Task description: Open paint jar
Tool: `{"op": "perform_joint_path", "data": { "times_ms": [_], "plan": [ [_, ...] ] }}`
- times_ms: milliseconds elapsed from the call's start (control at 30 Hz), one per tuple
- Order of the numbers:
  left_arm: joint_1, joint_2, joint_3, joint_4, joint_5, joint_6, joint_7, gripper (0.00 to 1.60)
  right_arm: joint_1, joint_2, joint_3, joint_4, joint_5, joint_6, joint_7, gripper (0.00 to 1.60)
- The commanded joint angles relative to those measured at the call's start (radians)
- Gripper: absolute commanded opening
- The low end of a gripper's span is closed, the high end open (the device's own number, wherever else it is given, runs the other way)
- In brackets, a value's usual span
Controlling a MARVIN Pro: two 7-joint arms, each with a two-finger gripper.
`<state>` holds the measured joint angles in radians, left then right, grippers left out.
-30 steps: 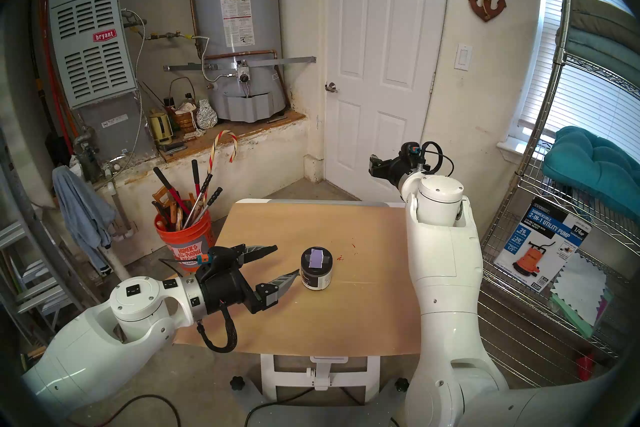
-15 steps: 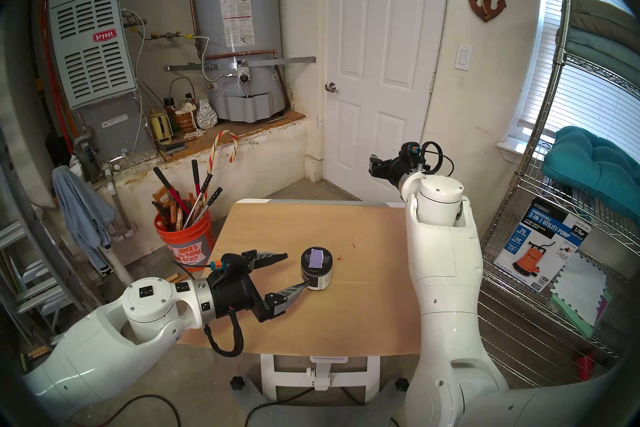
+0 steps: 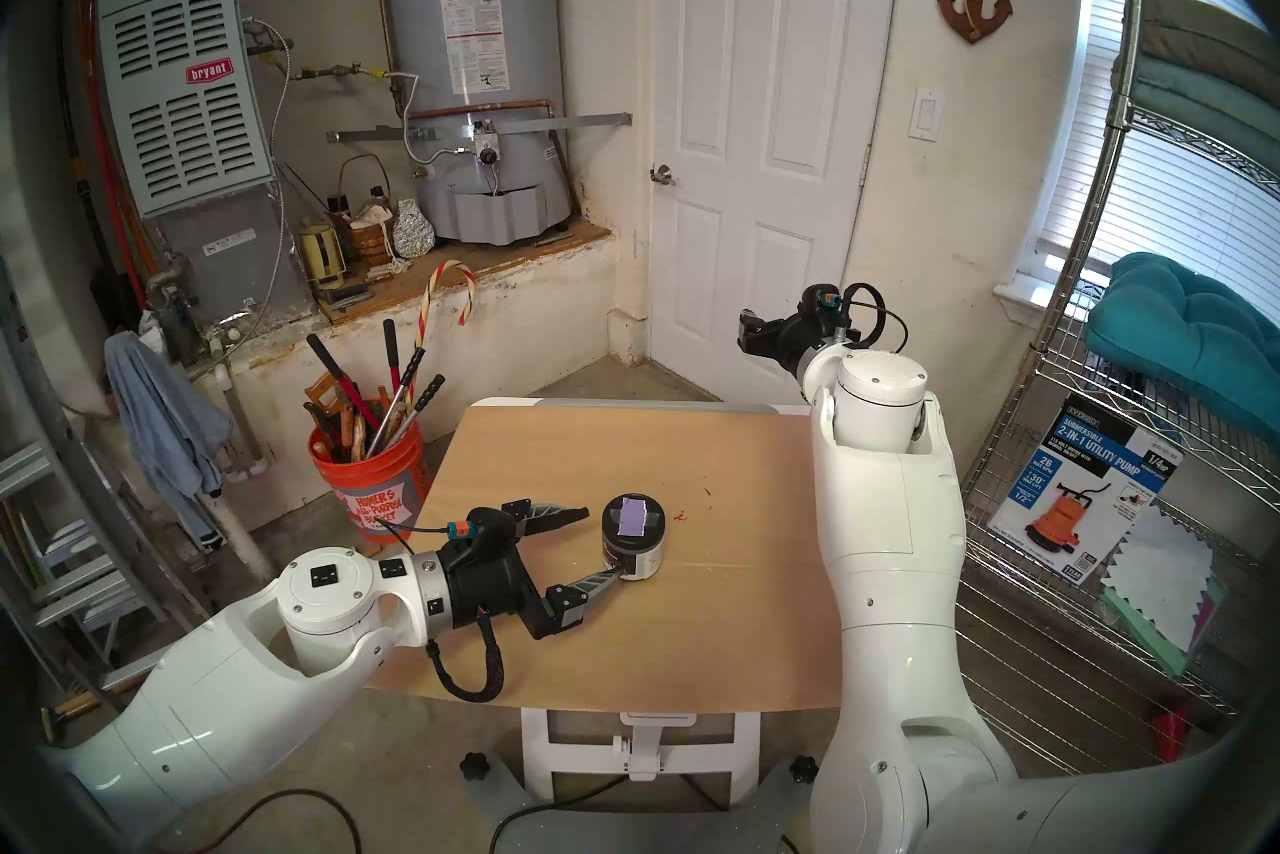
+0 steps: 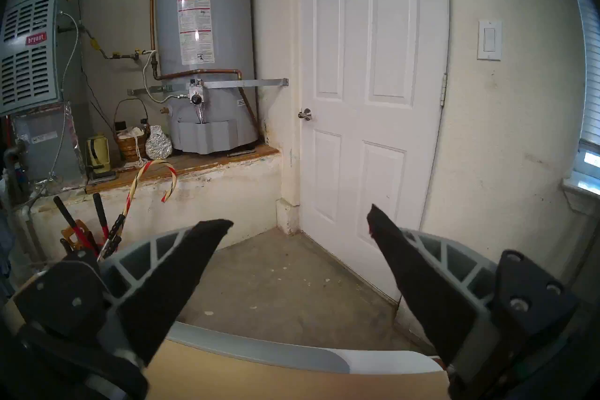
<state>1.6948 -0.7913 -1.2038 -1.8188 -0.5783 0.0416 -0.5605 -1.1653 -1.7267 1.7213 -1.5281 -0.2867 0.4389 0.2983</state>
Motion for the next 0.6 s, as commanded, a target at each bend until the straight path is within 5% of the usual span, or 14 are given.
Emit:
{"op": "perform_joint_path", "data": {
  "times_ms": [0, 567],
  "plan": [
    [-0.065, -0.034, 0.001, 0.023, -0.007, -0.019, -0.023, 1.60, 0.017, 0.000, -0.006, -0.023, -0.002, -0.003, 0.000, 1.60],
    [-0.201, -0.083, 0.066, 0.155, -0.003, -0.012, -0.126, 1.60, 0.017, 0.000, -0.006, -0.023, -0.001, -0.003, 0.000, 1.60]
  ]
}}
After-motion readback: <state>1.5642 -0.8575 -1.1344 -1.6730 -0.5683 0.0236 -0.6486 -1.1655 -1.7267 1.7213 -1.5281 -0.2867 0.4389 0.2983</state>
